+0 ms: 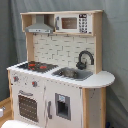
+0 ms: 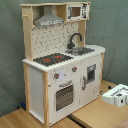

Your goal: Play with the kitchen

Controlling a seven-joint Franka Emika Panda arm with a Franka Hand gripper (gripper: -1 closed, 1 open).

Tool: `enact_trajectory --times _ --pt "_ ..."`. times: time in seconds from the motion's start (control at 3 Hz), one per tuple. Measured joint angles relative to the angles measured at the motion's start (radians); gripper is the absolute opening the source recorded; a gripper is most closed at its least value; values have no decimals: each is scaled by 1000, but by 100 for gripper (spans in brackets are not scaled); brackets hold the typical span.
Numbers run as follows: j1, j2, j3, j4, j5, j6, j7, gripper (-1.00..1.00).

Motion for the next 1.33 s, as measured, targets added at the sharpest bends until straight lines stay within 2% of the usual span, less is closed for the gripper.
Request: enact_trajectory --times 0.33,0.67,1.0,1.33 --pt "-91 4 -45 -1 8 20 -8 100" --pt "-159 6 -72 0 9 91 -11 100" --pt "-219 13 -131 3 9 153 -46 100" --pt "-262 20 -212 11 10 199 -51 100"
